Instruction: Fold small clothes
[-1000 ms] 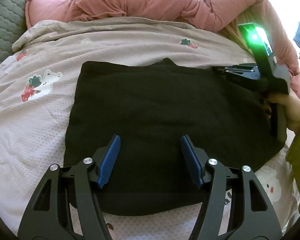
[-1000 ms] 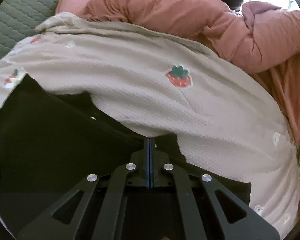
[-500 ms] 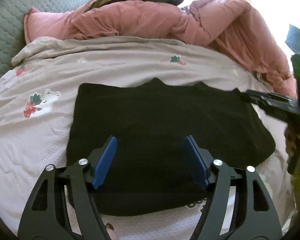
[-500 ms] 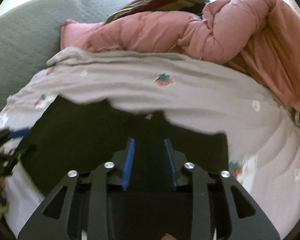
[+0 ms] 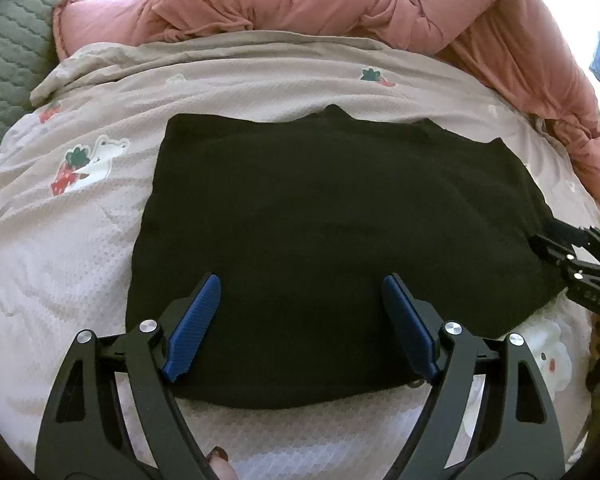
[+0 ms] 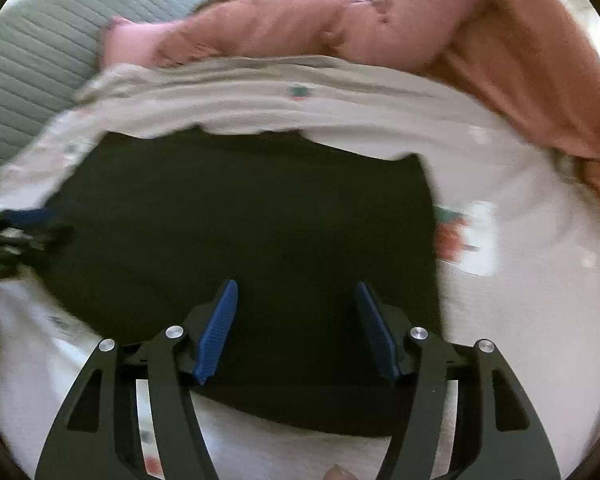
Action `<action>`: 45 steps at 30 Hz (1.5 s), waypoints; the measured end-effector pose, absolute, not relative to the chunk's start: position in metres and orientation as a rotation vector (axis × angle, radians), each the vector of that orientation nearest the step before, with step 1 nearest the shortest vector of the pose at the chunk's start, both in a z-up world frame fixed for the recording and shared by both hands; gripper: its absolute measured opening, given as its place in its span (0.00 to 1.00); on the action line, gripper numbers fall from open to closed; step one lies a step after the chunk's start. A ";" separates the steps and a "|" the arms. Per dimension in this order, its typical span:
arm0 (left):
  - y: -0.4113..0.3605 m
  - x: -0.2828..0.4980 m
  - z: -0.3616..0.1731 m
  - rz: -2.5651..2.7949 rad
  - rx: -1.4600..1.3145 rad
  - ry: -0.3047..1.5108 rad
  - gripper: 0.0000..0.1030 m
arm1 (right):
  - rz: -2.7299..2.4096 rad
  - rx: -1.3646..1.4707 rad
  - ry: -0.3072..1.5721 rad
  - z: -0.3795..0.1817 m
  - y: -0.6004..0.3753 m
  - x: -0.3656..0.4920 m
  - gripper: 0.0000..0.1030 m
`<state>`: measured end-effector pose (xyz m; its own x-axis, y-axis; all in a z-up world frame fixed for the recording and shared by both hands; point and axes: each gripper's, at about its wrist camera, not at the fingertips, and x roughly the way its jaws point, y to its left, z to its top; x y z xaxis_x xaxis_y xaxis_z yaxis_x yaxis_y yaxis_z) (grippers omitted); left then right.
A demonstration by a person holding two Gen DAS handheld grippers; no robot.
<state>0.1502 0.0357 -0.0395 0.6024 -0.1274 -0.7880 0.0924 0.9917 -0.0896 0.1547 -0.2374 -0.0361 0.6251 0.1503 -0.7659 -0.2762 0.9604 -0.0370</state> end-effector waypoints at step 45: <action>0.076 0.107 -0.013 -0.049 -0.166 0.822 0.91 | 0.270 -0.034 0.787 0.011 -0.249 0.109 0.93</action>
